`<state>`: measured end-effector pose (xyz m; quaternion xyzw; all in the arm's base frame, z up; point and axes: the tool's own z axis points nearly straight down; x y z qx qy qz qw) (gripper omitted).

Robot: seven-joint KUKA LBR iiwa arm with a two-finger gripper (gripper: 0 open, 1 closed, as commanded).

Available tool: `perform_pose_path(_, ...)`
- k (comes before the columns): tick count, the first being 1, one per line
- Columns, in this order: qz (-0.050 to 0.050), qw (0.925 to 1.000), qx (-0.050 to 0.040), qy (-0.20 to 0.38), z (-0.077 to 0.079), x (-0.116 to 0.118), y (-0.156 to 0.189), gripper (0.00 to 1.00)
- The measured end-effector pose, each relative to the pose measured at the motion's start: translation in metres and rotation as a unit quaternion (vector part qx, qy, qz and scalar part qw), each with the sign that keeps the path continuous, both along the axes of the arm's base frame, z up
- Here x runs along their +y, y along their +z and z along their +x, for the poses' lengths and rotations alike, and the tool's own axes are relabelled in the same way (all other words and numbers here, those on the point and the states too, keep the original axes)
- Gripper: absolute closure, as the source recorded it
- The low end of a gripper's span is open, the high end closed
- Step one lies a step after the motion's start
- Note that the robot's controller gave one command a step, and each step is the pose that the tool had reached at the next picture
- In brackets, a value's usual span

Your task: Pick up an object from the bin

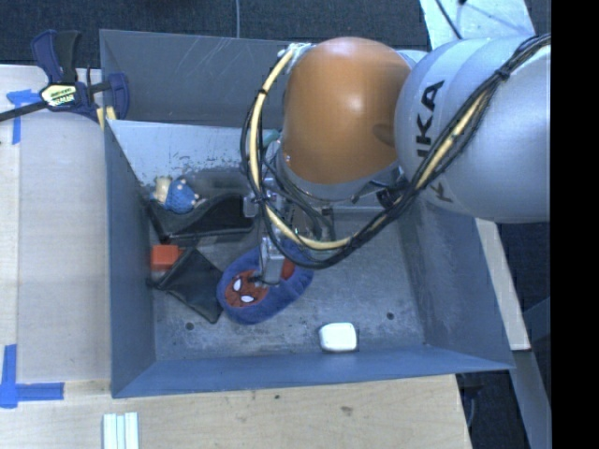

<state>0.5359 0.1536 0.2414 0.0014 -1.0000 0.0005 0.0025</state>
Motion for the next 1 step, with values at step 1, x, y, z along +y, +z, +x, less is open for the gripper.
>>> perform_pose_path(1,0.001,0.9829,0.0039,0.184,0.0205,-0.0187,-0.1713,0.0)
